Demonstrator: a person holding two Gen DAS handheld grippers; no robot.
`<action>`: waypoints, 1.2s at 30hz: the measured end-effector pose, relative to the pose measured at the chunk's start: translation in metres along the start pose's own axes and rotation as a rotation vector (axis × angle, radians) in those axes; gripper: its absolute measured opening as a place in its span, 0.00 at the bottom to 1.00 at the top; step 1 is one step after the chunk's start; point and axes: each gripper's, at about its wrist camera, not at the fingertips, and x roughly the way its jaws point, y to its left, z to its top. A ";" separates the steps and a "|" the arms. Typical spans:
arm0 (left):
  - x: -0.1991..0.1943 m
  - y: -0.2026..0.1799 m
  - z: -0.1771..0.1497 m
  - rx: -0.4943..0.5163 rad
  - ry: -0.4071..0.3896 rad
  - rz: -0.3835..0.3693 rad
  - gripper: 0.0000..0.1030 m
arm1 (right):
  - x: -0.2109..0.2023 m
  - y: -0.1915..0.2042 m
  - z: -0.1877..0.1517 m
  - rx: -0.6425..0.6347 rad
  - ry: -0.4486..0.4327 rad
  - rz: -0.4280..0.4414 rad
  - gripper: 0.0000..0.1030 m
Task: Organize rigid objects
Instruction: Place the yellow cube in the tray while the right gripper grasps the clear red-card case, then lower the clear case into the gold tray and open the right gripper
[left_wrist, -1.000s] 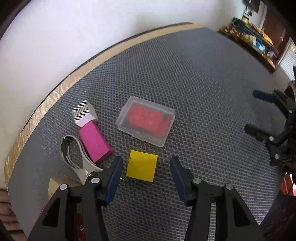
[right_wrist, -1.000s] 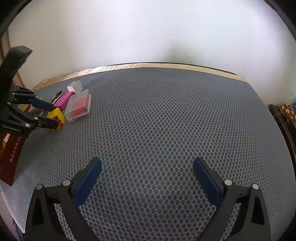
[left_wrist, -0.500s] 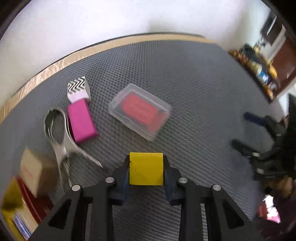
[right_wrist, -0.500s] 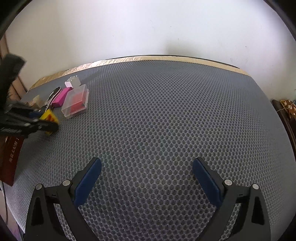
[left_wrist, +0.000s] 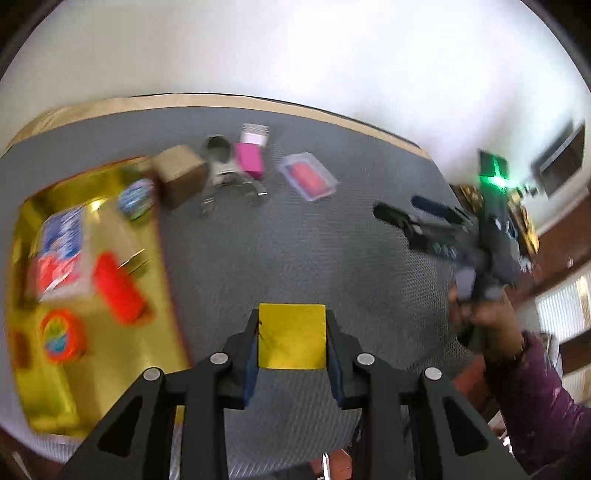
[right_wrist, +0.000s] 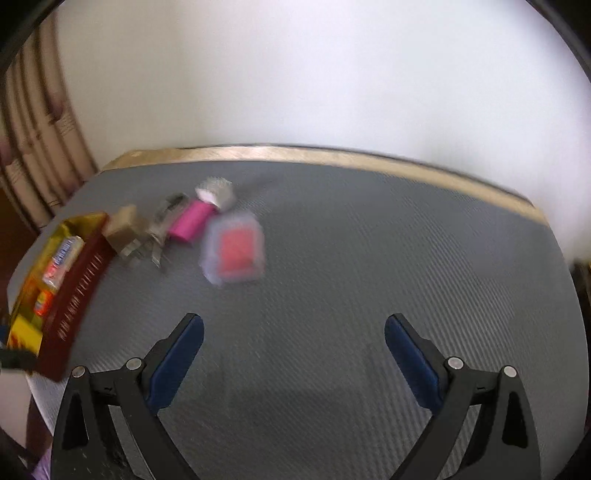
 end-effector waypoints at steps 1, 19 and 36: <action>-0.008 0.006 -0.004 -0.015 -0.010 0.003 0.30 | 0.007 0.011 0.012 -0.027 0.008 0.008 0.95; -0.074 0.065 -0.040 -0.149 -0.108 0.112 0.30 | 0.111 0.053 0.058 -0.103 0.236 -0.042 0.48; -0.099 0.073 -0.059 -0.198 -0.245 0.290 0.31 | 0.023 0.046 0.055 0.095 0.155 0.167 0.48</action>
